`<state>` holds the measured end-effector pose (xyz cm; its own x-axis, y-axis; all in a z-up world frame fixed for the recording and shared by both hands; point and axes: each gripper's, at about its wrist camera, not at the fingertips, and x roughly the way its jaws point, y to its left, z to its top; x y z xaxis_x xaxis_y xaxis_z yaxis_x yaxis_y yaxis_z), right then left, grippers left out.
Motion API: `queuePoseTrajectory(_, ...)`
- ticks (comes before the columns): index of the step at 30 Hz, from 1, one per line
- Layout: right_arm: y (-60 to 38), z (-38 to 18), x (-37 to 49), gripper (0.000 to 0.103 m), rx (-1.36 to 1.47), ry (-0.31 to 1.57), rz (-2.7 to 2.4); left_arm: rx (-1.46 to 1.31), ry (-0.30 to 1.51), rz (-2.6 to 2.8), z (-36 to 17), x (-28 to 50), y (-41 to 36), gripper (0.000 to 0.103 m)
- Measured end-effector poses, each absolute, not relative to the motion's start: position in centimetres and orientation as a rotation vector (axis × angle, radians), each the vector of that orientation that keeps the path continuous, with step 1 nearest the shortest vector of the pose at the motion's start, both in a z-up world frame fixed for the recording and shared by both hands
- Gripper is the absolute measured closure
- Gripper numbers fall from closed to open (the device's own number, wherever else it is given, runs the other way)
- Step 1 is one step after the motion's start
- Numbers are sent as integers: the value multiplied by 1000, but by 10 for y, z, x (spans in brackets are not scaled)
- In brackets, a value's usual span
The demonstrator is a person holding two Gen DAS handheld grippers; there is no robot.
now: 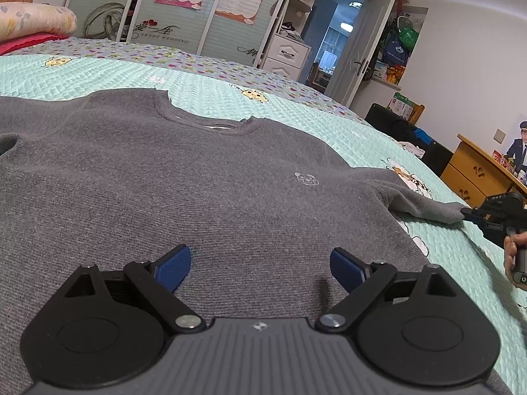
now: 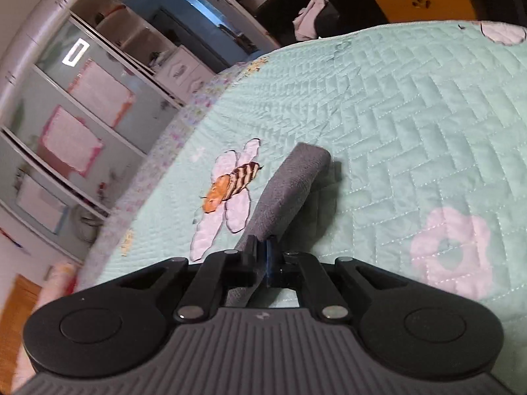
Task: Fold clothes
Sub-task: 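Lay the held sleeve along the sweater side with the right gripper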
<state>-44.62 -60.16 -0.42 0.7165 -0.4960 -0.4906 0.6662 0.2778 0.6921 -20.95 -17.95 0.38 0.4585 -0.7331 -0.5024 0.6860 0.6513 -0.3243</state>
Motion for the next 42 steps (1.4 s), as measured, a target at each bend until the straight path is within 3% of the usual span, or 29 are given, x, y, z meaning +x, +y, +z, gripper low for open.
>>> queuePoseTrajectory(8,-570,40,-474,99,1314,36,-703,-99,660,-883,4,-209,-178,8)
queuePoseTrajectory(11,-577,43,-468,91,1401,-34,-775,-100,661,-883,4,-208,-178,8)
queuePoseTrajectory(12,-586,36,-462,79,1374,-37,-773,-100,661,-883,4,-208,-178,8)
queuePoseTrajectory(13,-595,29,-457,60,1346,-41,-770,-100,661,-883,4,-208,-178,8)
queuePoseTrajectory(14,-604,22,-451,53,1319,-44,-768,-101,661,-884,4,-208,-178,8)
queuePoseTrajectory(17,-630,1,-435,55,1236,-53,-761,-109,662,-886,4,-208,-177,8)
queuePoseTrajectory(24,-562,16,-508,54,1001,-164,-864,-119,663,-893,3,-207,-176,7)
queuePoseTrajectory(28,-577,-15,-515,52,1030,10,-978,-115,663,-891,3,-207,-176,7)
queuePoseTrajectory(35,-599,-35,-484,57,1001,101,-948,-99,661,-888,3,-207,-177,7)
queuePoseTrajectory(36,-602,-36,-480,70,1003,114,-943,-99,661,-888,3,-207,-177,7)
queuePoseTrajectory(37,-604,-37,-476,89,1005,127,-938,-98,661,-887,3,-207,-177,7)
queuePoseTrajectory(38,-607,-39,-472,96,1007,140,-933,-97,661,-887,3,-207,-177,7)
queuePoseTrajectory(42,-602,-31,-466,102,1007,164,-927,-96,662,-887,3,-207,-177,7)
